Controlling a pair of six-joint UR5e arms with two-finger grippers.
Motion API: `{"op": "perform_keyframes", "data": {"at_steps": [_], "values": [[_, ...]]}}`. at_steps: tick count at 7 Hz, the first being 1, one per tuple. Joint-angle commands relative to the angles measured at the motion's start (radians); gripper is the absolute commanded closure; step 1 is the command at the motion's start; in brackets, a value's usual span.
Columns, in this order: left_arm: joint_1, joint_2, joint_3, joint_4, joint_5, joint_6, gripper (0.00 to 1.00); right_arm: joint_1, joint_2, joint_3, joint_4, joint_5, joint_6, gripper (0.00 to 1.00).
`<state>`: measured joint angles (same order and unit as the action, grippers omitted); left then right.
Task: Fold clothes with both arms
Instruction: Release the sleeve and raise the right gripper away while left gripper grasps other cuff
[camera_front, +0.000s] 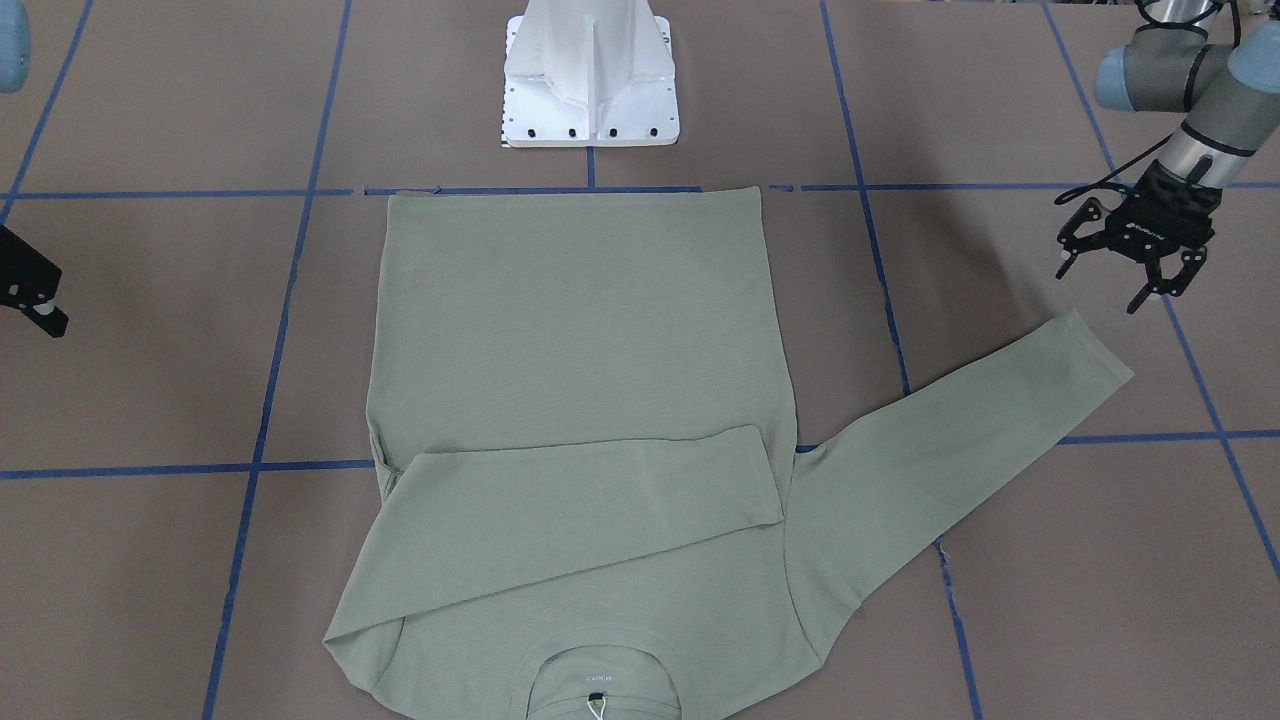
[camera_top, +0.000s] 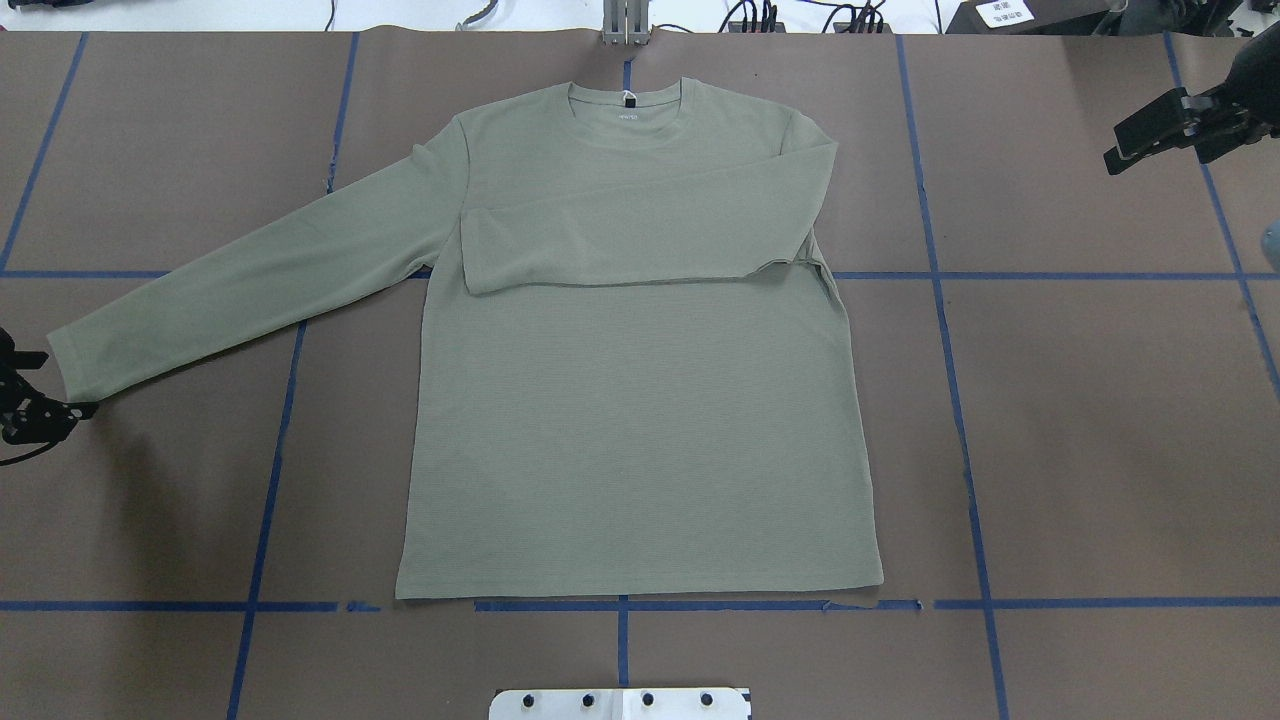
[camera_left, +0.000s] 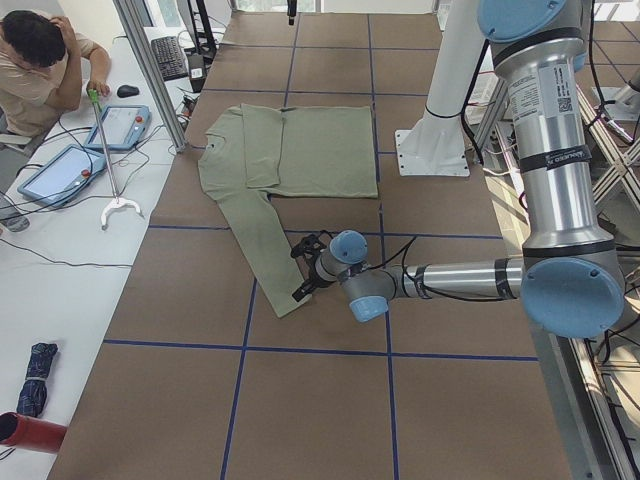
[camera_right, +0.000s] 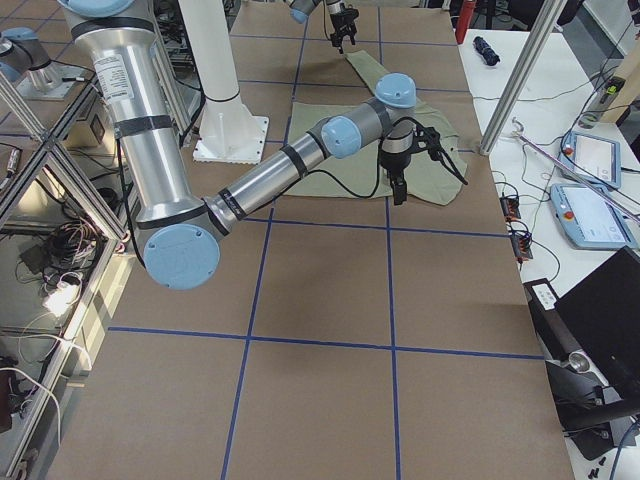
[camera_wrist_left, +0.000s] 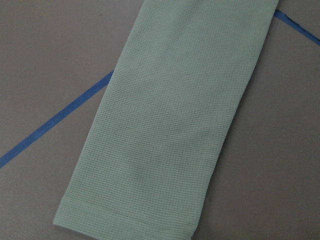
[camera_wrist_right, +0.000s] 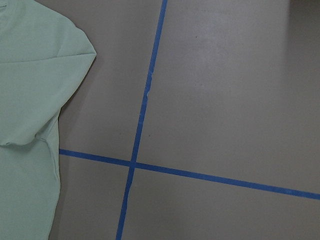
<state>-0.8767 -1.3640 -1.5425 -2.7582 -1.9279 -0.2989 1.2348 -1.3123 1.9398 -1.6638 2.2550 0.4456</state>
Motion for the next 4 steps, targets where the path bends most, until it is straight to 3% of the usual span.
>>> {"op": "perform_keyframes", "data": {"at_steps": [1,4], "values": [[0.004,-0.014,0.021,-0.003,0.006,0.003,0.25,0.0,-0.001,0.001,0.001,0.0,0.014,0.0],[0.004,-0.014,0.024,-0.001,0.006,0.003,0.26,0.0,-0.001,-0.001,0.001,-0.002,0.021,0.0]]}}
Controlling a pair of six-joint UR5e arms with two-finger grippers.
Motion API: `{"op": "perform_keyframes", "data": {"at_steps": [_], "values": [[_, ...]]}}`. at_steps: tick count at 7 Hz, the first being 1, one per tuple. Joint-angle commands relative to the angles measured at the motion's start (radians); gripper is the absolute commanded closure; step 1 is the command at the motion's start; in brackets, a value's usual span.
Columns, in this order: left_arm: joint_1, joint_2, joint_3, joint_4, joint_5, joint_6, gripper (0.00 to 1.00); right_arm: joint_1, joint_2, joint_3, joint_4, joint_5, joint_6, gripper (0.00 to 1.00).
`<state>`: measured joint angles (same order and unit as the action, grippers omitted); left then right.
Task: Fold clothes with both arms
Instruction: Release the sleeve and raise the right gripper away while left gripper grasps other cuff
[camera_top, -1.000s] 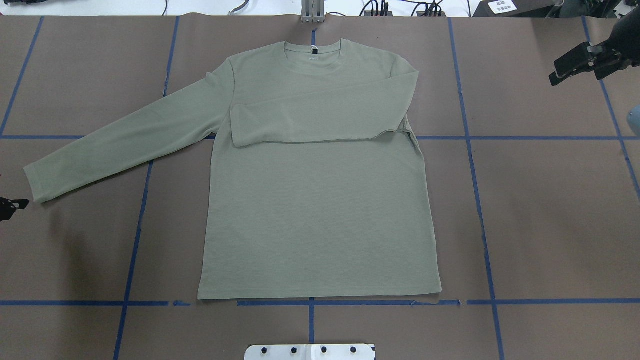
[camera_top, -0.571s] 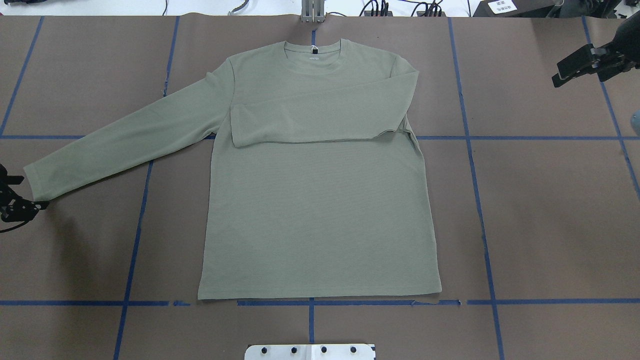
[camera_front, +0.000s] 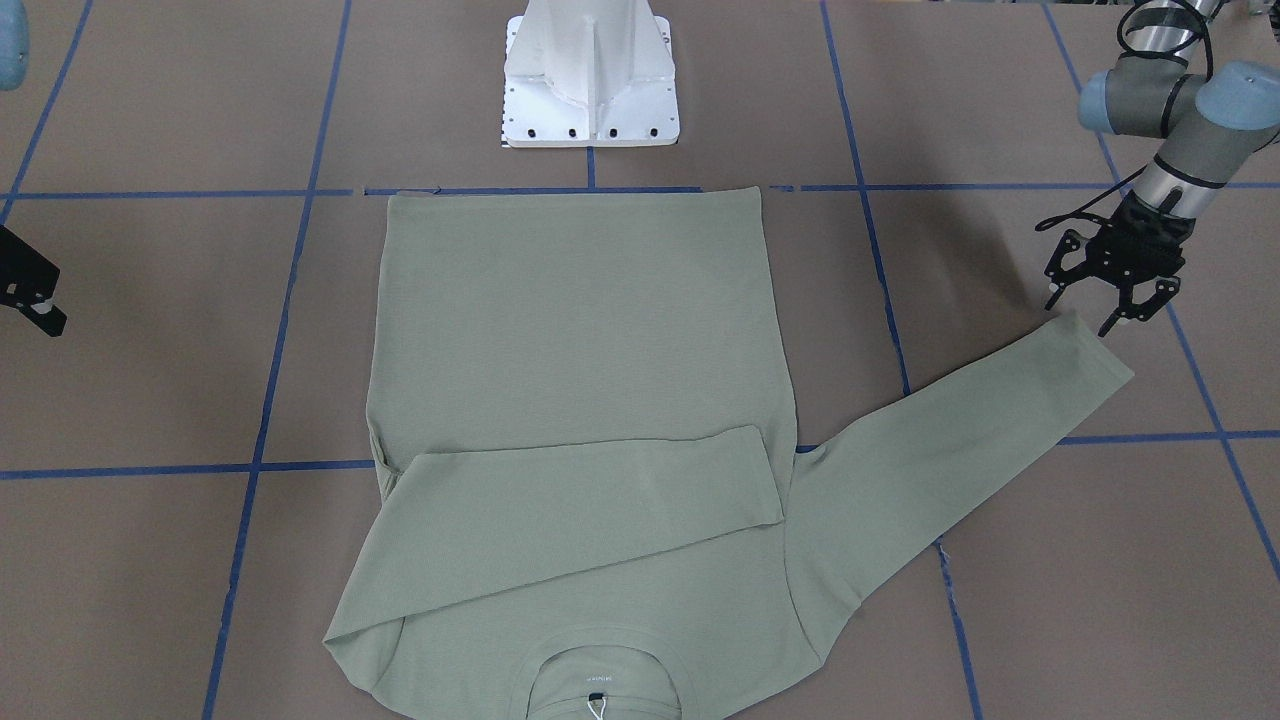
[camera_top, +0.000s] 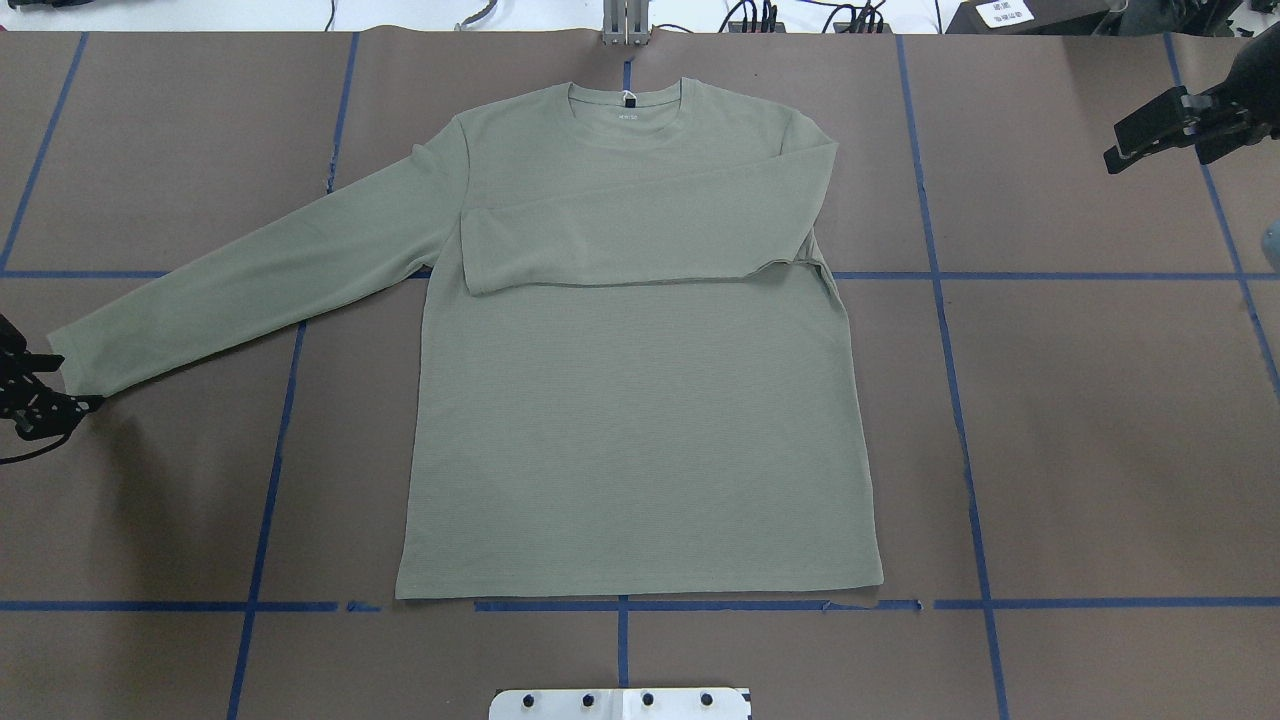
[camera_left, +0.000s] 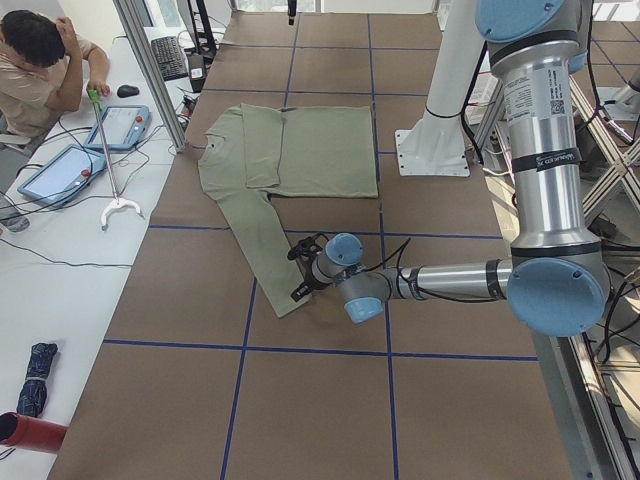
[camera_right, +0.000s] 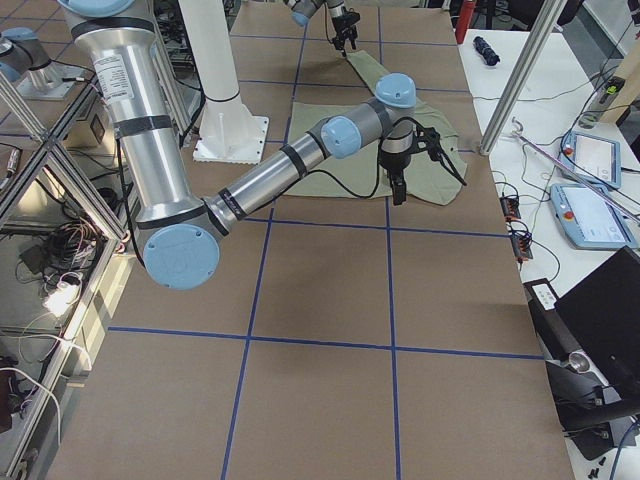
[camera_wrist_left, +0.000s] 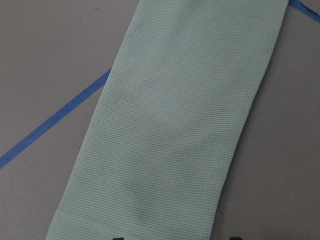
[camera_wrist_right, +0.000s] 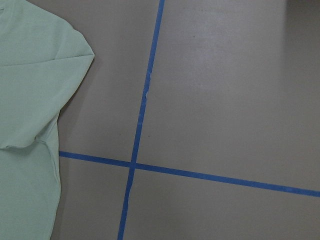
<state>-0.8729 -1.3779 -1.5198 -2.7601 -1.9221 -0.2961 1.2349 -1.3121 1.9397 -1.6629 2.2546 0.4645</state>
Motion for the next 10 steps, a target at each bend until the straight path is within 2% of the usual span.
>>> {"op": "perform_keyframes", "data": {"at_steps": [1,2,6,7,8,9,10], "values": [[0.0,0.0,0.003,0.0,0.0,0.0,0.34,0.0,0.001,-0.002,-0.001,-0.001,0.0,0.0],[0.0,0.0,0.003,0.002,0.0,0.0,0.41,0.0,0.001,-0.004,-0.001,-0.001,0.002,0.0],[0.015,-0.001,0.021,0.0,0.0,0.0,0.41,0.0,-0.001,-0.004,0.0,-0.001,0.008,0.0],[0.017,-0.001,0.021,-0.004,0.0,0.0,0.55,0.0,0.001,-0.004,0.0,-0.001,0.009,0.0],[0.017,-0.001,0.023,-0.006,0.003,-0.001,0.9,0.0,0.001,-0.004,-0.001,-0.001,0.009,0.0],[0.017,0.0,0.023,-0.018,0.014,-0.001,1.0,-0.002,0.001,-0.004,-0.001,0.0,0.009,0.0],[0.017,0.002,0.023,-0.045,0.014,0.0,1.0,-0.002,0.001,-0.004,-0.001,0.0,0.009,0.0]]}}
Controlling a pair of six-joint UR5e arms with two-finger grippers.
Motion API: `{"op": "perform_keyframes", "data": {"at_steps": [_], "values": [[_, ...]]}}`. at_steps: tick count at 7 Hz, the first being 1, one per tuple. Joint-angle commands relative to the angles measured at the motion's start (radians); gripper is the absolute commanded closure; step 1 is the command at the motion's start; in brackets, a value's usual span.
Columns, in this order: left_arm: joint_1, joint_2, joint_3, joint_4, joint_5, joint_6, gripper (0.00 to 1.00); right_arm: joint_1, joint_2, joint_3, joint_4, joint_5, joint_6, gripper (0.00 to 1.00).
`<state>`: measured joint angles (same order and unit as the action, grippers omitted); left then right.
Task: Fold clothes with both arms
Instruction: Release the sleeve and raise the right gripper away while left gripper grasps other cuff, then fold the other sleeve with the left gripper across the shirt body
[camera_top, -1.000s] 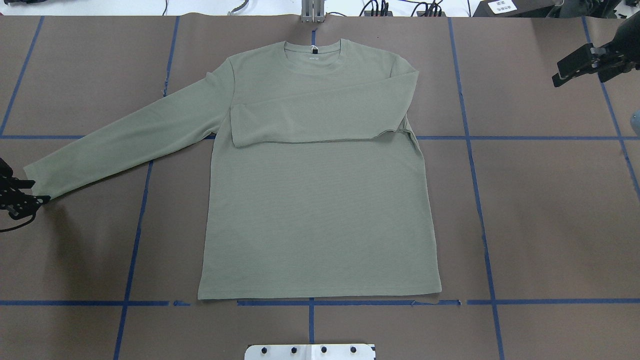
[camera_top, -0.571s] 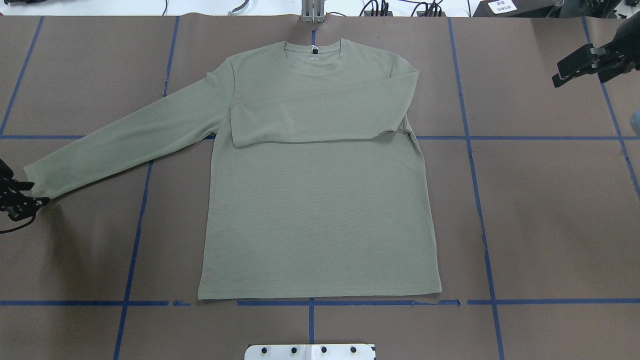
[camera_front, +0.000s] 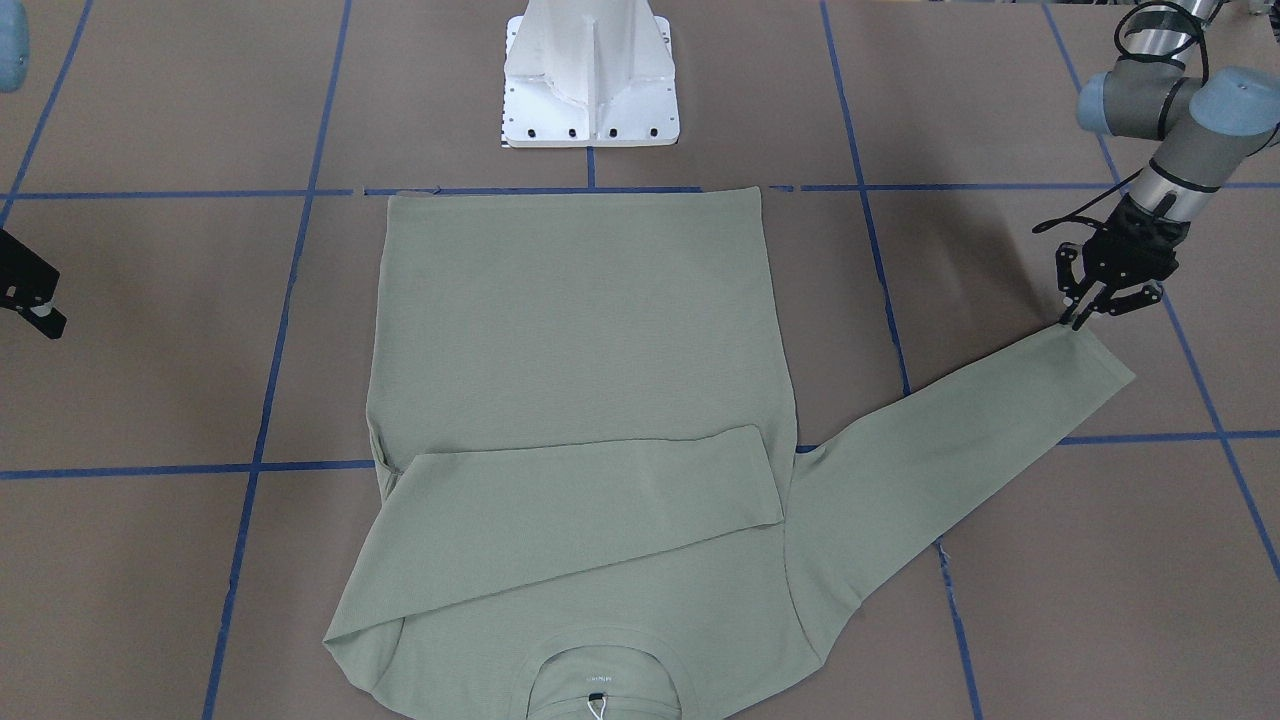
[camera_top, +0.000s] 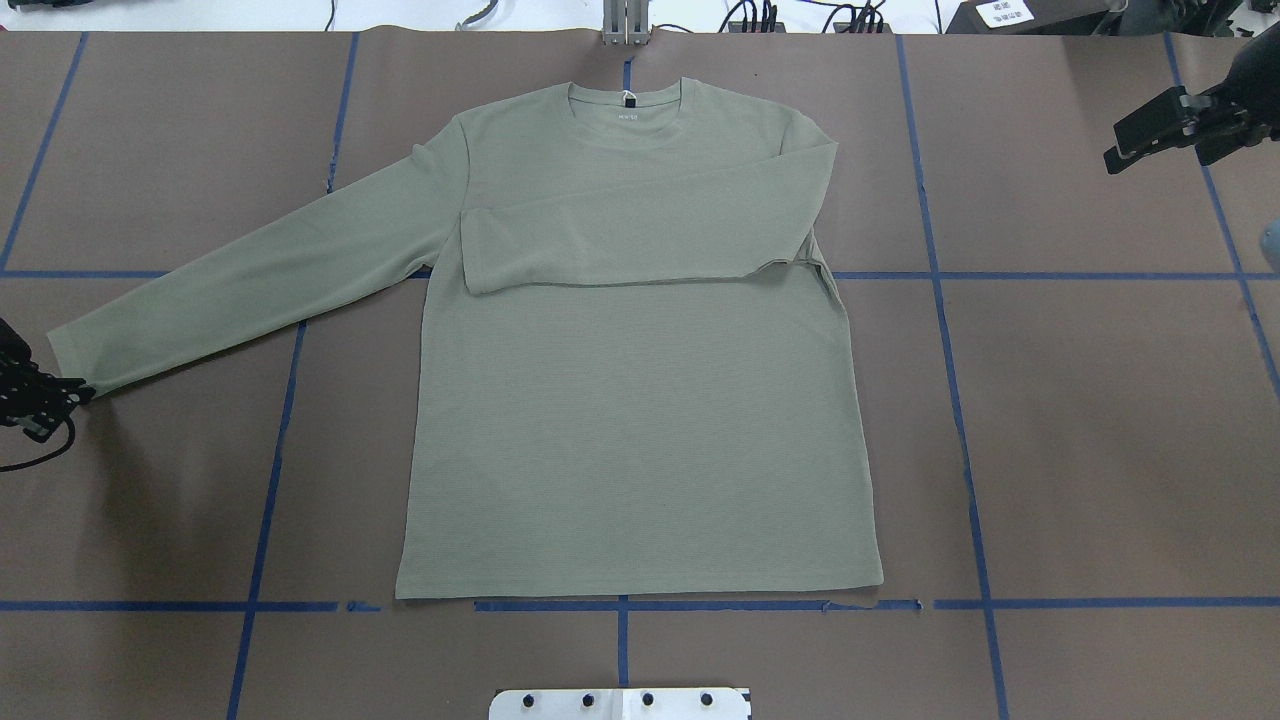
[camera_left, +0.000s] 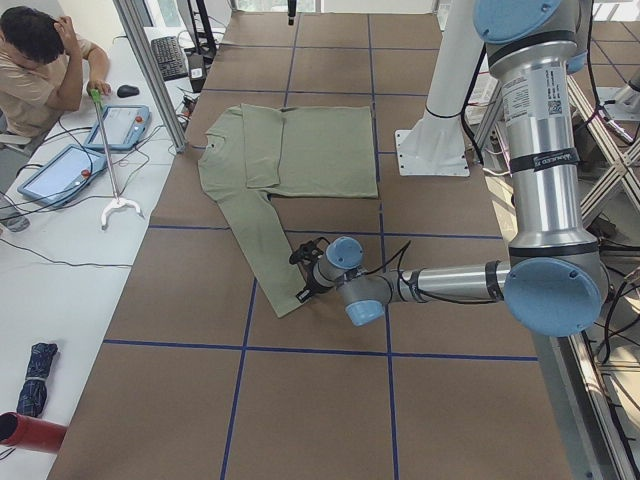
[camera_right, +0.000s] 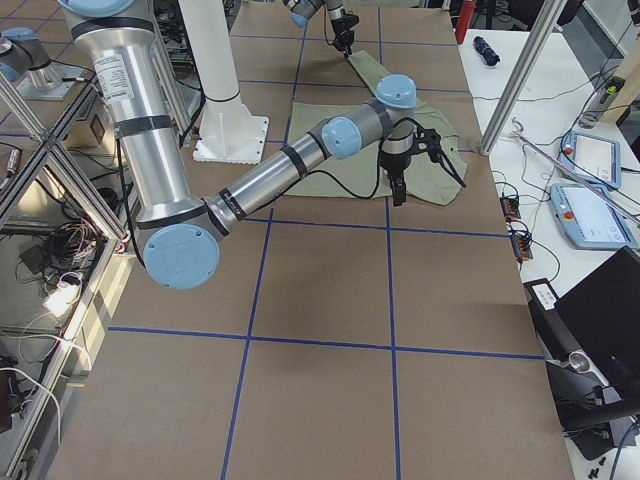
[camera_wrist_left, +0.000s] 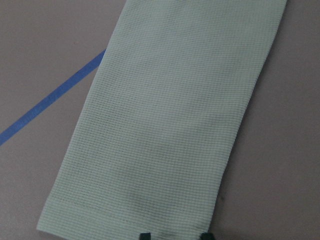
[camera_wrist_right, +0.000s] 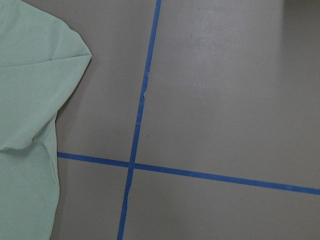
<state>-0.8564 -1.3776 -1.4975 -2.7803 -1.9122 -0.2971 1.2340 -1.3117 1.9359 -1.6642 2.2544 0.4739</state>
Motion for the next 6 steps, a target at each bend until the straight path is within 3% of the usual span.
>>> {"op": "perform_keyframes", "data": {"at_steps": [1,3,4,6], "values": [[-0.004,0.003,-0.01,-0.038,-0.005,0.0,1.0,0.001,0.0,0.0,0.0,-0.001,0.0,0.0],[-0.036,-0.02,-0.09,-0.027,-0.001,-0.013,1.0,0.001,0.002,0.0,0.0,-0.001,0.0,0.0],[-0.12,-0.109,-0.104,0.019,-0.007,-0.016,1.0,-0.001,0.002,-0.002,0.0,-0.001,0.0,0.0],[-0.151,-0.341,-0.153,0.309,-0.005,-0.072,1.0,-0.001,0.002,0.0,0.0,-0.001,0.0,0.0]]}}
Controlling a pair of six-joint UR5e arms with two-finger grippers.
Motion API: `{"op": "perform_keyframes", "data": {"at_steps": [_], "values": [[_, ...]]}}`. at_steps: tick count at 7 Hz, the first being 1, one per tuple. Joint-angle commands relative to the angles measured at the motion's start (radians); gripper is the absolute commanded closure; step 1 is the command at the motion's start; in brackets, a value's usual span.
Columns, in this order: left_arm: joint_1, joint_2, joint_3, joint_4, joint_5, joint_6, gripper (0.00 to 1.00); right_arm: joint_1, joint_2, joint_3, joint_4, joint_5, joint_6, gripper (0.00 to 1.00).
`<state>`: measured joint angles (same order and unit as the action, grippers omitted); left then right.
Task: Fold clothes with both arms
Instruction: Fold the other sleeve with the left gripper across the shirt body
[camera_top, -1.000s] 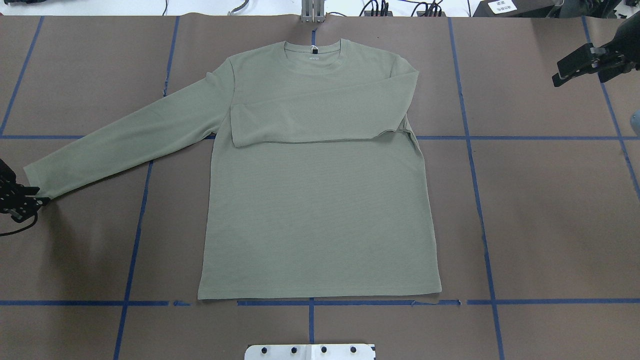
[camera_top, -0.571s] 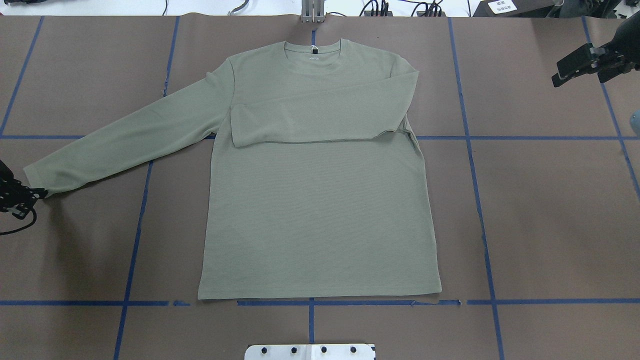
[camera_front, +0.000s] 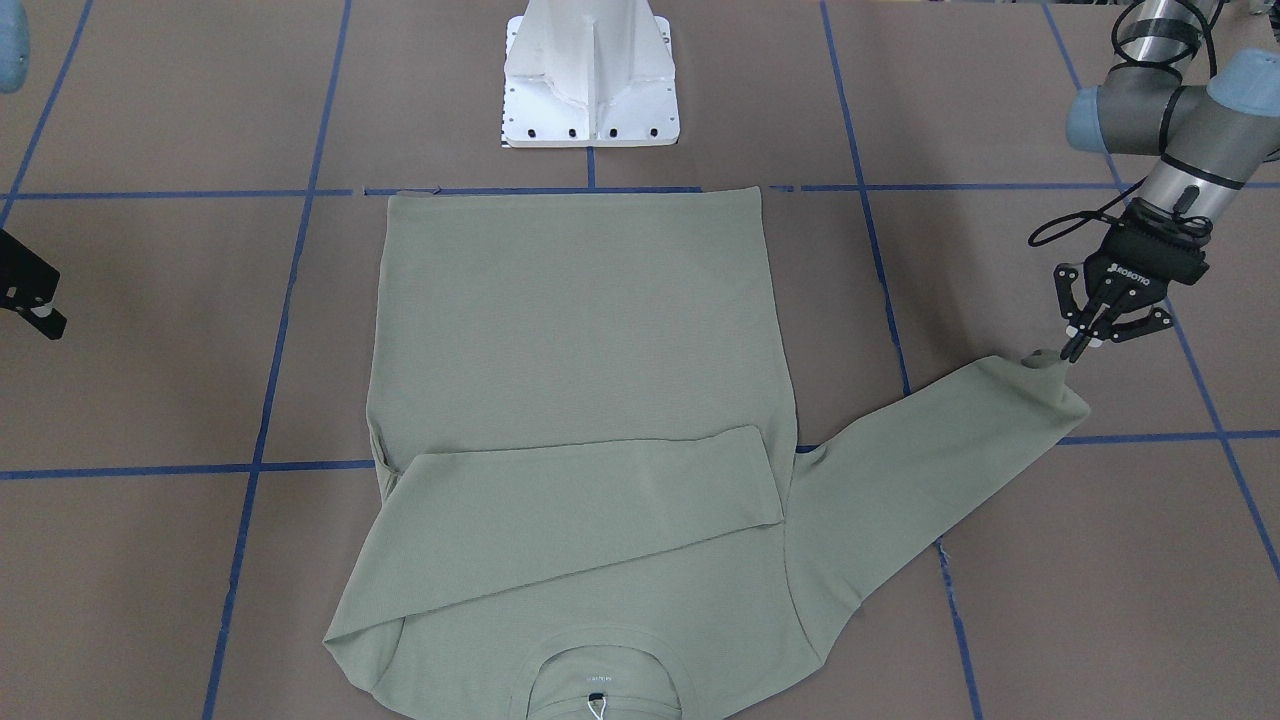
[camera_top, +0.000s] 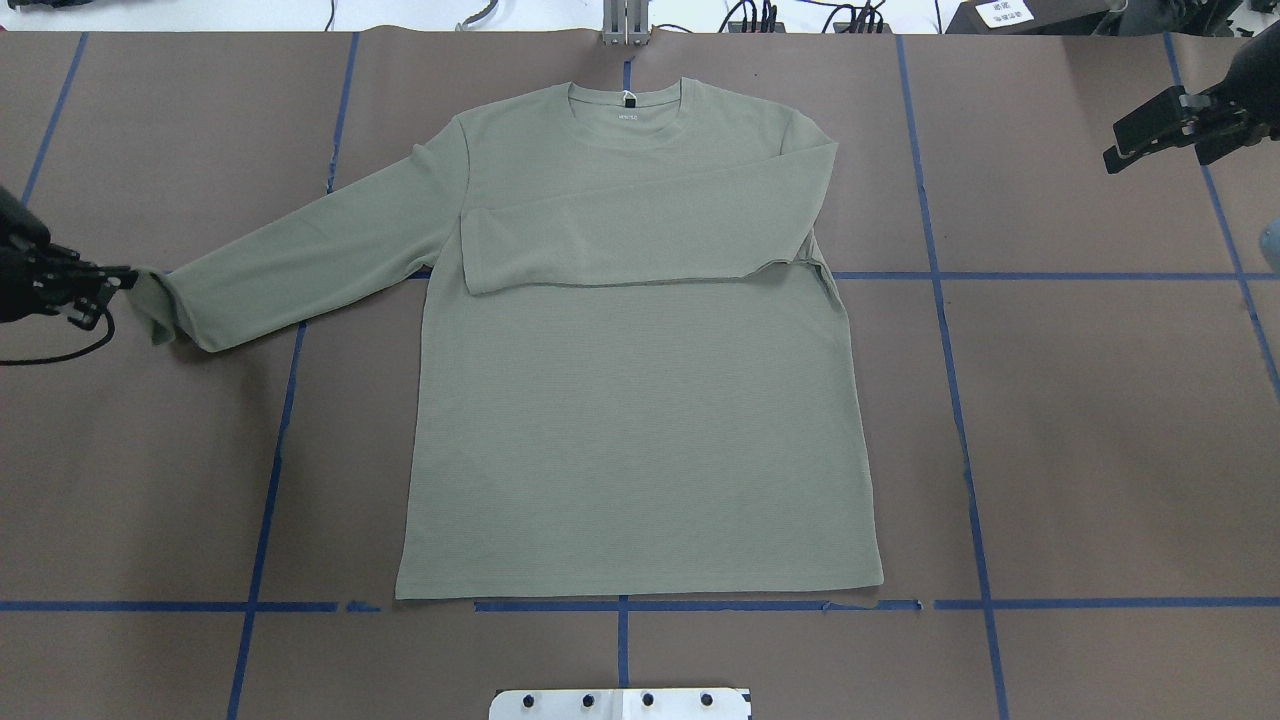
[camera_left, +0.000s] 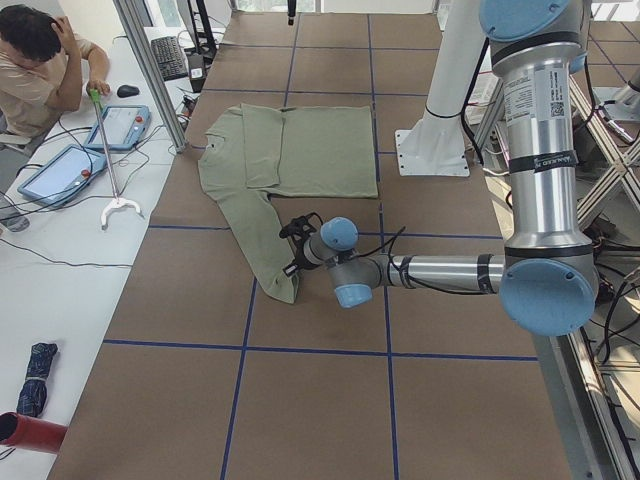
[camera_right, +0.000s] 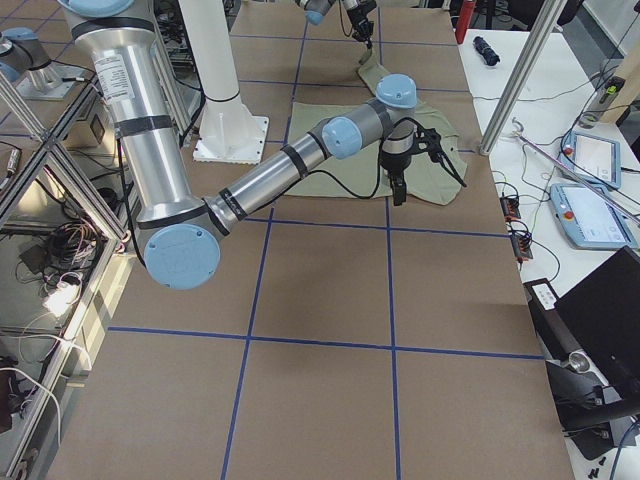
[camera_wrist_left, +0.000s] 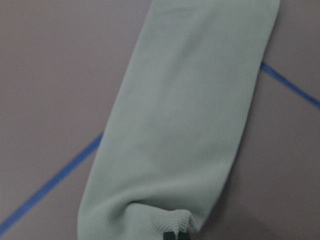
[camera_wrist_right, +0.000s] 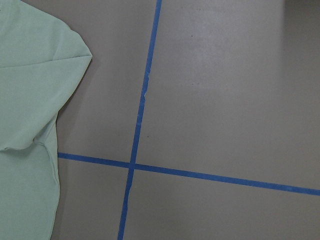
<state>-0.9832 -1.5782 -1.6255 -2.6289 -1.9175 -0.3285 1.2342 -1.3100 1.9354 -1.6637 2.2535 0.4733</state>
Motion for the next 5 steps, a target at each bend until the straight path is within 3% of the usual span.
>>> {"op": "perform_keyframes", "data": {"at_steps": [1,3,4,5], "values": [[-0.022,-0.293,-0.021,0.278,0.003,-0.158,1.0,0.001,0.0,0.0,-0.001,0.0,0.001,0.0],[0.033,-0.562,0.022,0.416,0.006,-0.413,1.0,0.001,0.0,-0.001,-0.001,0.0,0.001,0.0],[0.091,-0.724,0.104,0.441,0.009,-0.528,1.0,0.001,-0.002,-0.001,-0.001,0.001,0.002,0.0],[0.177,-0.834,0.169,0.431,0.073,-0.558,1.0,0.001,-0.002,0.0,-0.001,0.001,0.016,0.0]]}}
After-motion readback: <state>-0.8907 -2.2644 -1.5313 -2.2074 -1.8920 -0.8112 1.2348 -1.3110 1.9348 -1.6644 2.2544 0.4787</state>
